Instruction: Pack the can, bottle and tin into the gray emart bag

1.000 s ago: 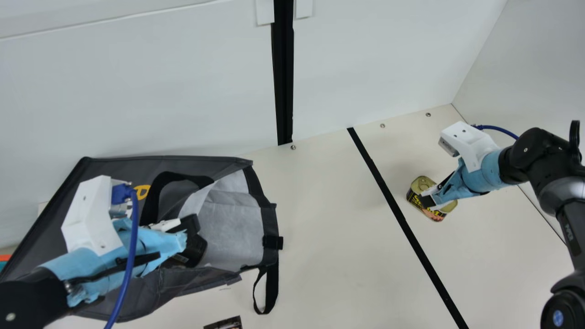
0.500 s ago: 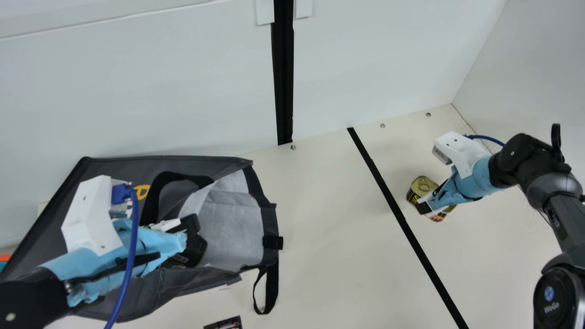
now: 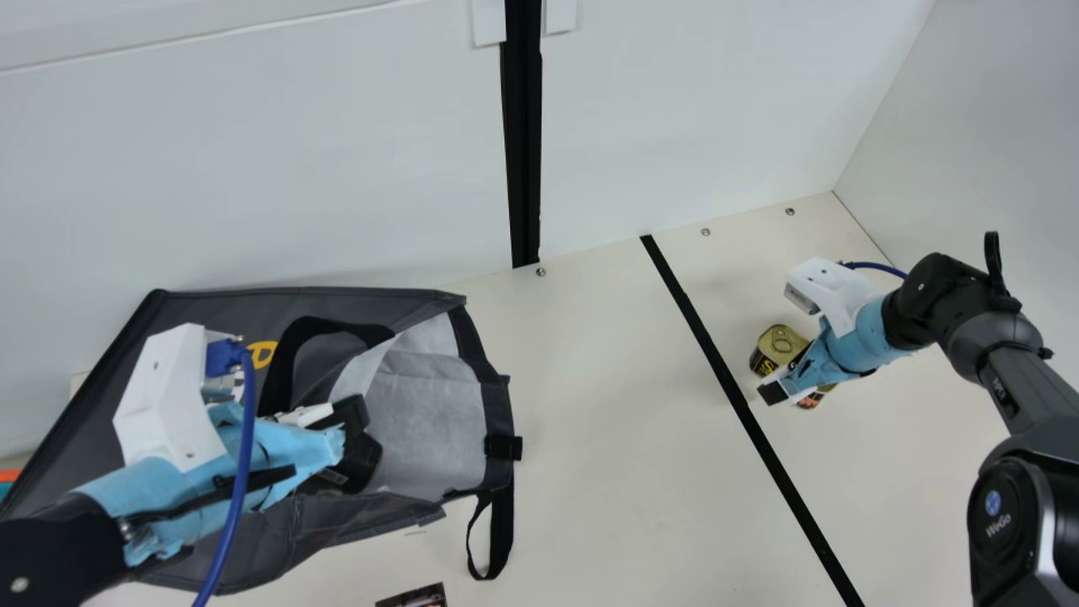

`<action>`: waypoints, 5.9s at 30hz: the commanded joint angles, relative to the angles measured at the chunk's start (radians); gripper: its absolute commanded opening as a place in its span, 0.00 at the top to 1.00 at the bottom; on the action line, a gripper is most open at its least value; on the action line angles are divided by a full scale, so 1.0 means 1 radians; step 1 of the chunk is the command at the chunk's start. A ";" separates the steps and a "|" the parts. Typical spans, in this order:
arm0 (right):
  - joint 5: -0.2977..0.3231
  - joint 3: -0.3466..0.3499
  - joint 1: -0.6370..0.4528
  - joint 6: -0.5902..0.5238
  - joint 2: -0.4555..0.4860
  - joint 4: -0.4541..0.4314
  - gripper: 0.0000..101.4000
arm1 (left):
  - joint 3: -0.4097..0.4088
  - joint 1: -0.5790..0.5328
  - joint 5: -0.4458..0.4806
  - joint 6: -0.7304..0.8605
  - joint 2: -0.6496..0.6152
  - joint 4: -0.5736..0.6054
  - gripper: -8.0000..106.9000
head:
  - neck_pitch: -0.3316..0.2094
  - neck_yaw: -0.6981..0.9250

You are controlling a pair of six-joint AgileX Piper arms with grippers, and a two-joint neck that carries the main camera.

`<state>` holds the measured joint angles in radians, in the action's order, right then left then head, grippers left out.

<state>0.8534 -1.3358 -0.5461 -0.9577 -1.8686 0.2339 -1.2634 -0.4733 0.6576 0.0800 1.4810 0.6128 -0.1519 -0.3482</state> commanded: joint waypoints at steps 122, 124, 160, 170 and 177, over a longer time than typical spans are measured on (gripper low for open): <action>0.143 0.252 0.719 0.228 0.534 0.011 1.00 | 0.000 0.000 0.000 0.000 0.000 0.000 0.84 | -0.023 -0.001; 0.141 0.253 0.735 0.233 0.534 0.010 1.00 | 0.000 0.000 0.000 0.000 0.000 0.000 0.84 | -0.023 -0.001; -0.115 0.320 0.802 -0.016 0.493 0.449 1.00 | 0.000 0.000 0.000 0.000 0.000 0.000 0.84 | -0.023 -0.001; -0.147 0.323 0.809 -0.137 0.462 0.591 1.00 | 0.000 0.000 0.000 0.000 0.000 0.000 0.84 | -0.023 -0.001; -0.161 0.315 0.818 -0.202 0.428 0.661 1.00 | 0.000 0.000 0.000 0.000 0.000 0.000 0.84 | -0.023 -0.001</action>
<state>0.6925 -1.0179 0.2705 -1.1513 -1.4372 0.8833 -1.2634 -0.4733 0.6576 0.0800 1.4810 0.6128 -0.1519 -0.3482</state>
